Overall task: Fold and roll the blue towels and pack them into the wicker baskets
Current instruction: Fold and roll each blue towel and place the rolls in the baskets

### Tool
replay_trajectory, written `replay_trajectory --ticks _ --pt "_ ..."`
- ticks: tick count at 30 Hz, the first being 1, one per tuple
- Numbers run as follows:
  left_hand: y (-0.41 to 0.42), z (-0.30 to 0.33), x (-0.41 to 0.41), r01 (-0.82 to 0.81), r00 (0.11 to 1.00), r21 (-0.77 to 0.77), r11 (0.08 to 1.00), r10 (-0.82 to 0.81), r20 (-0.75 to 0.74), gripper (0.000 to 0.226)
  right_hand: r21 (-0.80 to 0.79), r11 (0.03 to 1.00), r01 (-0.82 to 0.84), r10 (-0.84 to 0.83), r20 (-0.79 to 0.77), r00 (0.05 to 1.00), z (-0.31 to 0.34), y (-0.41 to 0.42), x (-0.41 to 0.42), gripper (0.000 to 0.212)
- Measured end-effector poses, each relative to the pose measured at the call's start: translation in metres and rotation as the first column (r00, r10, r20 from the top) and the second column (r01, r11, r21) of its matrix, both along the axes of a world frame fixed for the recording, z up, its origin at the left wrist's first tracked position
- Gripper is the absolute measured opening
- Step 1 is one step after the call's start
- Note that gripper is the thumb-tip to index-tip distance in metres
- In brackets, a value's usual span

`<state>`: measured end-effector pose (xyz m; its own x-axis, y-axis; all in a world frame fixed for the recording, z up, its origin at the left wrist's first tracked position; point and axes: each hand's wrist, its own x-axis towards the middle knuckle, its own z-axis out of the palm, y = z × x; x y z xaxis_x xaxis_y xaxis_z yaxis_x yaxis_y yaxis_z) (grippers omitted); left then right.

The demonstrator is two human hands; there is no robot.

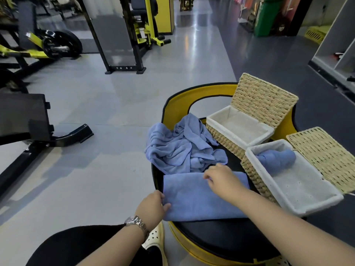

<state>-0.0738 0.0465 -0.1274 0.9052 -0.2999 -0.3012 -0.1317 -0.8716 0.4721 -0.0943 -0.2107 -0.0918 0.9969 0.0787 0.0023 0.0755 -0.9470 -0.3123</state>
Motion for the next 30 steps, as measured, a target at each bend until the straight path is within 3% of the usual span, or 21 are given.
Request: replay_trajectory --ticks 5,9,13,16,18,21,24,28,30 --pt "-0.011 -0.02 0.002 -0.199 0.946 -0.109 0.974 0.162 -0.28 0.046 0.008 1.0 -0.018 0.019 -0.154 0.988 -0.016 0.016 0.042 0.031" --pt "-0.013 -0.03 0.006 -0.216 0.936 -0.108 0.971 0.174 -0.305 0.034 0.099 0.99 -0.096 0.125 -0.342 0.931 -0.025 0.04 0.057 0.052" --pt "-0.019 -0.012 0.005 -0.163 0.969 -0.119 0.979 0.137 -0.204 0.027 0.207 0.973 -0.099 0.164 -0.329 0.93 -0.018 0.054 0.064 0.048" --pt "-0.037 0.014 -0.007 -0.143 0.99 -0.256 0.956 0.141 -0.028 0.015 0.381 0.924 -0.035 0.154 -0.287 0.946 -0.003 0.037 0.06 0.031" --pt "-0.056 0.032 -0.017 -0.096 0.992 -0.35 0.932 0.119 0.044 0.012 0.452 0.892 0.03 0.091 -0.243 0.966 0.01 0.012 0.051 0.042" --pt "-0.092 0.049 -0.031 0.023 0.992 -0.417 0.909 0.03 0.119 0.011 0.45 0.889 0.083 -0.015 -0.152 0.988 0.024 -0.035 0.031 0.04" --pt "-0.129 0.052 -0.04 0.101 0.991 -0.442 0.892 -0.052 0.12 0.008 0.402 0.889 0.221 -0.128 -0.246 0.961 0.025 -0.081 0.007 0.017" --pt "-0.168 0.049 -0.048 0.166 0.983 -0.396 0.903 -0.121 0.136 0.008 0.52 0.703 0.485 -0.259 -0.448 0.856 0.029 -0.111 -0.016 0.021" --pt "-0.18 0.043 -0.051 0.204 0.977 -0.376 0.904 -0.162 0.14 0.005 0.578 0.604 0.548 -0.294 -0.478 0.828 0.029 -0.111 -0.018 0.02"
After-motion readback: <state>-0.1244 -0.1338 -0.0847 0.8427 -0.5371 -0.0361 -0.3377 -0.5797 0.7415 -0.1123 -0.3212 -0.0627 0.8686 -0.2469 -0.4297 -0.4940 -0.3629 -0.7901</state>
